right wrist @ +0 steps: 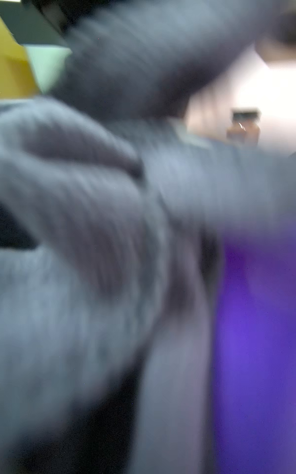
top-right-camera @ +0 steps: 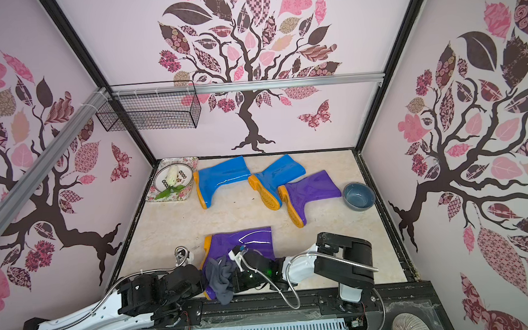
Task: Wipe the rubber boots with a cloth
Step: Wipe the dirt off the rubber boot.
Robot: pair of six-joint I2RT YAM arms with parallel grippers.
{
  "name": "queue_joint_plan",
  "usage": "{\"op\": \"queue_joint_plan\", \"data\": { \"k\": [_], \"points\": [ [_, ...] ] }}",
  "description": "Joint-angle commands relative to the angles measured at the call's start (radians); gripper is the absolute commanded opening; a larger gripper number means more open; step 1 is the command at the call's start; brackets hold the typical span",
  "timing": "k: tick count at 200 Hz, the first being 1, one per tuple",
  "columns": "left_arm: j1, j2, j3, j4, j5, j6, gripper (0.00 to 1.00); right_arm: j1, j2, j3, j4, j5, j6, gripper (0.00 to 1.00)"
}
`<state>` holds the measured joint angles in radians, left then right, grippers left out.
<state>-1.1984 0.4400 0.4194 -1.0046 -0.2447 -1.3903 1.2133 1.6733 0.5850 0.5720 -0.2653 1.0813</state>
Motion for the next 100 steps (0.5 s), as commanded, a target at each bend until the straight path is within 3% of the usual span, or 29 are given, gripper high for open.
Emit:
{"op": "queue_joint_plan", "data": {
  "k": [1,20,41,73,100],
  "points": [
    [-0.002,-0.009,0.018,0.106,-0.024,-0.029,0.00,-0.132,-0.165,0.011,-0.394,0.215,0.043,0.00],
    [-0.002,0.001,0.018,0.061,-0.026,-0.027,0.00,-0.149,-0.311,0.050,-0.552,0.358,-0.030,0.00],
    [-0.001,0.027,0.013,0.000,-0.032,-0.042,0.00,-0.152,-0.386,0.084,-0.496,0.353,-0.093,0.00],
    [-0.001,0.096,0.017,-0.034,-0.016,-0.029,0.00,-0.153,-0.283,0.287,-0.560,0.259,-0.155,0.00],
    [-0.003,0.156,0.031,-0.041,-0.011,-0.015,0.00,-0.153,-0.141,0.358,-0.420,0.211,-0.144,0.00]
  ]
}}
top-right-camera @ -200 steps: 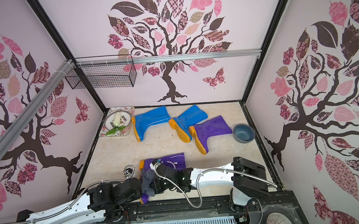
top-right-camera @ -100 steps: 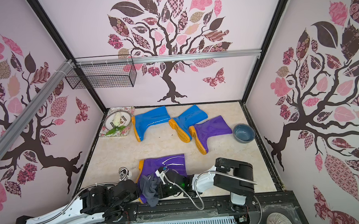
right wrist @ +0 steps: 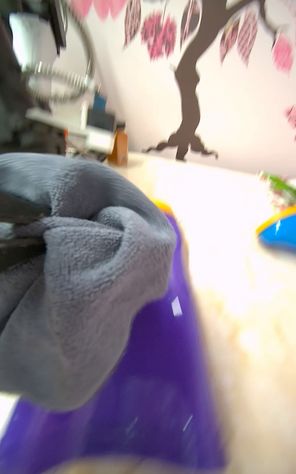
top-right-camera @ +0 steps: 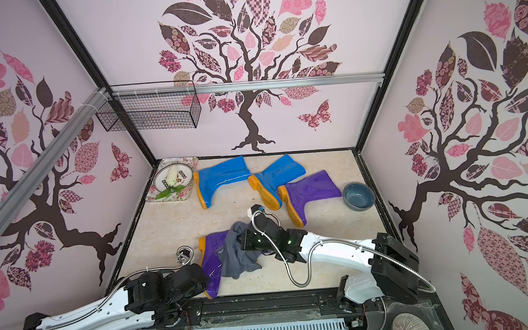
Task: Wipe the rubber boots with a cloth
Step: Wipe the dirt off the rubber boot.
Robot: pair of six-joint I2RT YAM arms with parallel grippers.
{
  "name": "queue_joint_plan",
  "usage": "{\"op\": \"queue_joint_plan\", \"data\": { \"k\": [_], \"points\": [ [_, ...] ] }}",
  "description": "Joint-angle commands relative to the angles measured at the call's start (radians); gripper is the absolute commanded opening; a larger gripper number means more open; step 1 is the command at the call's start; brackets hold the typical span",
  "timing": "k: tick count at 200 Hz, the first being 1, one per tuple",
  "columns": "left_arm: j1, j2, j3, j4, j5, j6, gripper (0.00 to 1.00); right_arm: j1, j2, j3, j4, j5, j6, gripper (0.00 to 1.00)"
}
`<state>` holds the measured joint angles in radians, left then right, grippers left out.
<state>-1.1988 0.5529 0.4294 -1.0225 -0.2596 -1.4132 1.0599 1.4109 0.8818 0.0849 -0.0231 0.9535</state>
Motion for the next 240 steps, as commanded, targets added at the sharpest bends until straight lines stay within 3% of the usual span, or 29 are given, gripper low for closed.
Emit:
{"op": "queue_joint_plan", "data": {
  "k": [1,33,60,77,112,164,205,221,240],
  "points": [
    [-0.002,0.044,0.022,-0.024,0.004,0.009,0.00,0.000,0.121,0.061,0.067,-0.031,-0.016,0.00],
    [-0.001,0.040,0.040,-0.042,-0.019,0.018,0.00,-0.024,0.351,0.157,0.055,-0.071,-0.049,0.00],
    [-0.002,0.012,0.042,-0.070,-0.021,0.013,0.00,-0.141,0.348,-0.049,0.129,-0.064,0.039,0.00],
    [-0.002,-0.008,0.027,-0.079,-0.018,0.004,0.00,-0.215,0.282,-0.167,0.089,-0.021,0.041,0.00],
    [-0.002,-0.029,-0.001,-0.064,-0.012,-0.001,0.00,-0.263,0.113,-0.215,-0.195,0.170,-0.088,0.00],
    [-0.002,0.027,0.045,-0.063,-0.045,0.036,0.00,-0.271,-0.287,-0.119,-0.571,0.268,-0.227,0.00],
    [-0.002,0.110,0.173,-0.110,-0.083,0.125,0.49,-0.271,-0.495,0.133,-0.767,0.222,-0.321,0.00],
    [-0.002,0.153,0.244,-0.128,-0.098,0.187,0.60,-0.271,-0.507,0.233,-0.831,0.194,-0.355,0.00],
    [-0.001,0.227,0.331,-0.138,-0.103,0.286,0.64,-0.271,-0.517,0.314,-0.894,0.192,-0.384,0.00]
  ]
}}
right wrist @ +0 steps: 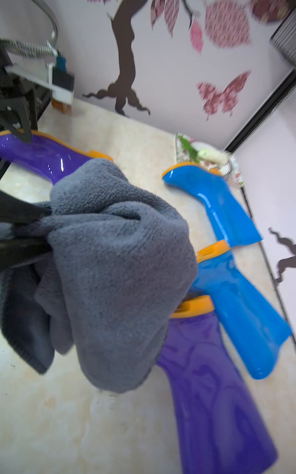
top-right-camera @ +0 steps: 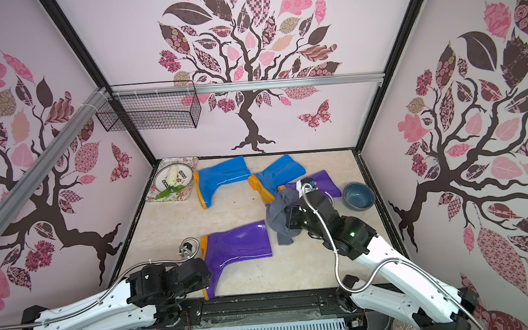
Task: Wipe the rubber boots with a cloth
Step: Wipe the dirt off the rubber boot, then adjust the rubber boot at the center of the board.
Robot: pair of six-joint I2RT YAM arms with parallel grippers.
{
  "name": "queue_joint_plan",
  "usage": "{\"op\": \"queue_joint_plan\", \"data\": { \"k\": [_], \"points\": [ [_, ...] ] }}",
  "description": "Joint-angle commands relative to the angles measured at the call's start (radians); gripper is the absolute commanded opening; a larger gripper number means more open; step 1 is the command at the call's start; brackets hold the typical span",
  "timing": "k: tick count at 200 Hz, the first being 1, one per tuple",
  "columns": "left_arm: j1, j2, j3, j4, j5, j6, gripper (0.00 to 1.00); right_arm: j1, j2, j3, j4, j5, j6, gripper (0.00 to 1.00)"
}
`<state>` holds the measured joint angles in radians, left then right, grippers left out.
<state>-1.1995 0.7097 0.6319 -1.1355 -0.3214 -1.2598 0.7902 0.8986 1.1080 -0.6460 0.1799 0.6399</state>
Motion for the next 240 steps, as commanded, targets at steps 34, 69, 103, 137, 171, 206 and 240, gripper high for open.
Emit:
{"op": "queue_joint_plan", "data": {
  "k": [34,69,103,137,171,206,240],
  "points": [
    [-0.002,0.244,0.274,0.002,-0.031,0.358,0.67,-0.001,-0.039,0.168,-0.234,0.032,-0.096,0.00],
    [-0.035,0.461,0.367,0.113,-0.042,0.583,0.68,-0.001,-0.070,0.244,-0.287,0.067,-0.106,0.00],
    [-0.140,0.684,0.455,0.212,-0.098,0.779,0.68,-0.002,-0.093,0.322,-0.353,0.094,-0.124,0.00],
    [-0.160,0.893,0.525,0.260,-0.176,0.887,0.67,-0.002,-0.120,0.410,-0.414,0.122,-0.141,0.00],
    [-0.160,1.024,0.555,0.344,-0.185,0.978,0.66,-0.001,-0.142,0.465,-0.456,0.135,-0.149,0.00],
    [-0.113,1.109,0.578,0.406,-0.198,1.017,0.64,-0.002,-0.156,0.491,-0.487,0.139,-0.153,0.00],
    [-0.051,1.169,0.617,0.424,-0.199,1.040,0.56,-0.001,-0.176,0.487,-0.497,0.135,-0.150,0.00]
  ]
}}
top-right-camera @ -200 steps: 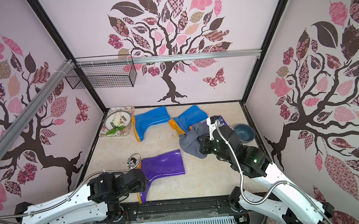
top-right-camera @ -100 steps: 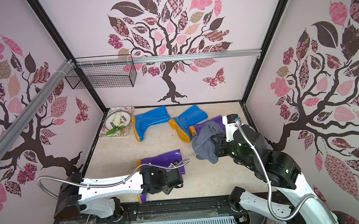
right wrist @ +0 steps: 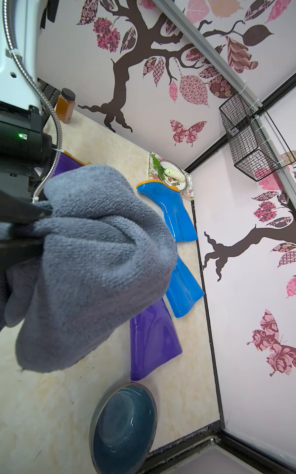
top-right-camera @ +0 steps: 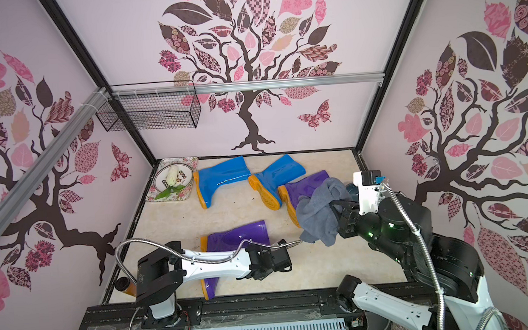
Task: Wipe the rubber boots with a cloth
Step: Adjust the rubber boot at the center of the board.
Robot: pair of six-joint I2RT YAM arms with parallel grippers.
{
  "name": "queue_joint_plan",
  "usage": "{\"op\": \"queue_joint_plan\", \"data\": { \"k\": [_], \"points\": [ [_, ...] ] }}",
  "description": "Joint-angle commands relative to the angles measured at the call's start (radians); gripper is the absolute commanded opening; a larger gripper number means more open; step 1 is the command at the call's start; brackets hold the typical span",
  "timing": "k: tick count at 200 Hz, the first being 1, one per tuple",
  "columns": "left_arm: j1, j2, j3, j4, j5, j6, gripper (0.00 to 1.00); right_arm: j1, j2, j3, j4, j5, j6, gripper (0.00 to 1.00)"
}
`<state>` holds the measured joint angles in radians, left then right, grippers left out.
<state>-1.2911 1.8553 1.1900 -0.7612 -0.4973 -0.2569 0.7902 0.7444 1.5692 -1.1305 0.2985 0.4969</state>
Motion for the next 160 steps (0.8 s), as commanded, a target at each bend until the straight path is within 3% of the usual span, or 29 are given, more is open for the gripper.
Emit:
{"op": "queue_joint_plan", "data": {
  "k": [1,65,112,160],
  "points": [
    [0.043,0.025,0.059,0.052,-0.020,0.038,0.56,-0.001,-0.023,0.025,-0.013,0.017,-0.006,0.00],
    [0.071,0.096,0.079,0.045,0.010,0.041,0.26,-0.002,-0.055,0.022,-0.016,0.028,-0.009,0.00],
    [0.069,0.032,0.142,-0.028,-0.017,0.042,0.00,-0.001,-0.071,0.011,-0.015,0.039,-0.011,0.00],
    [0.069,-0.082,0.352,-0.173,-0.082,0.077,0.00,-0.001,-0.076,0.015,-0.012,0.034,-0.005,0.00]
  ]
}}
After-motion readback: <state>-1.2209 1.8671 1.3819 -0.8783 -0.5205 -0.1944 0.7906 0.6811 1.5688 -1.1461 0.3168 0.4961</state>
